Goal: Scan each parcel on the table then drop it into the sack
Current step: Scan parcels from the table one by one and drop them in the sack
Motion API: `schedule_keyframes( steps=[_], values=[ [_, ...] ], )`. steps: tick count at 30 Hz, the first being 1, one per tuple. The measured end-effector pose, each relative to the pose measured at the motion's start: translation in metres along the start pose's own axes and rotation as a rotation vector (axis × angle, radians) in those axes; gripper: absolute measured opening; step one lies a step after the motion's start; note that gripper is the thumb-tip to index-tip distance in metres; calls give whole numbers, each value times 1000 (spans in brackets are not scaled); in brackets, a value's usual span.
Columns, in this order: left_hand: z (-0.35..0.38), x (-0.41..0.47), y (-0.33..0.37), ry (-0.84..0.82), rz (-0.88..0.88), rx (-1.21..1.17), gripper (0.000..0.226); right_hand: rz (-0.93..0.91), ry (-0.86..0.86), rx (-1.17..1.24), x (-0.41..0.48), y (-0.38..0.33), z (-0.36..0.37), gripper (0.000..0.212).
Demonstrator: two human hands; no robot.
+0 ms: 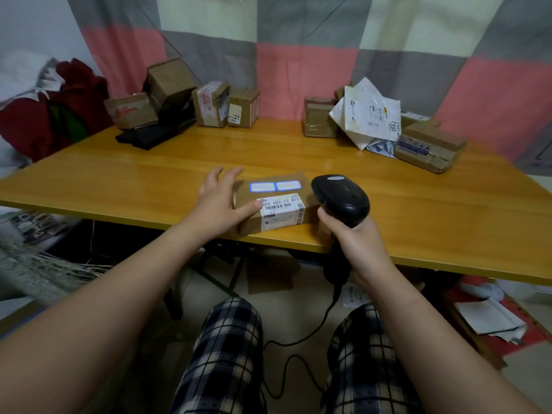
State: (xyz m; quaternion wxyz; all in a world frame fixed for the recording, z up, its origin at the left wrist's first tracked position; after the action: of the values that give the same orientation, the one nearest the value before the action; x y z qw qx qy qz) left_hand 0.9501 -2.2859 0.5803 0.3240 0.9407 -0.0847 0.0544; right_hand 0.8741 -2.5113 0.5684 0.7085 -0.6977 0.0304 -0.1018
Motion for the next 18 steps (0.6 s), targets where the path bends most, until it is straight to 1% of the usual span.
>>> schedule_keyframes(
  steps=[1, 2, 4, 6, 9, 10, 11, 12, 14, 15, 17, 18],
  values=[
    [1, -2, -2, -51, 0, 15, 78, 3, -4, -11, -1, 2, 1, 25],
    [2, -5, -3, -120, -27, -19, 80, 4, -4, -29, -1, 2, 2, 28],
    [3, -10, -4, -211, -130, -171, 94, 6, -5, -52, -2, 2, 4, 30],
    [1, -10, -2, -231, -194, -250, 108, 28, -20, -17, 0, 2, 9, 30],
    [0, -10, 6, -227, -163, -329, 115, 89, -45, 74, 3, 3, 16, 30],
    [2, -12, 9, -226, -133, -388, 110, 89, -37, 73, 3, 5, 17, 33],
    [5, -14, 12, -226, -109, -460, 98, 74, -22, 51, 3, 7, 18, 38],
    [8, -15, 12, -215, -100, -541, 82, 52, -5, 19, 3, 10, 18, 45],
    [9, -15, 11, -154, -145, -692, 54, 28, 26, -22, 1, 18, 18, 58],
    [8, -14, 8, -117, -178, -734, 46, 27, 37, -22, -1, 20, 18, 62],
    [5, -10, 2, -68, -204, -776, 41, 20, 43, -2, -3, 23, 19, 62],
    [4, -8, -1, -60, -203, -795, 44, 2, 37, -4, -5, 22, 19, 61]
  ],
)
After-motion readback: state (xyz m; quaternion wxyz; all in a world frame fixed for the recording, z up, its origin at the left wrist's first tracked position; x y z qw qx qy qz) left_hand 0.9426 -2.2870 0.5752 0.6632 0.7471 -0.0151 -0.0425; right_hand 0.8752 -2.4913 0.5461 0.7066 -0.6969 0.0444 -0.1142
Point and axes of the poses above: each hand's wrist, its own x-axis towards the middle knuckle, its own z-axis out of the palm, y = z × x, the point moved 4 cm from there along x, towards the middle knuckle, and after that the axes turned 1 degree about -y, right-handed, at the moved point
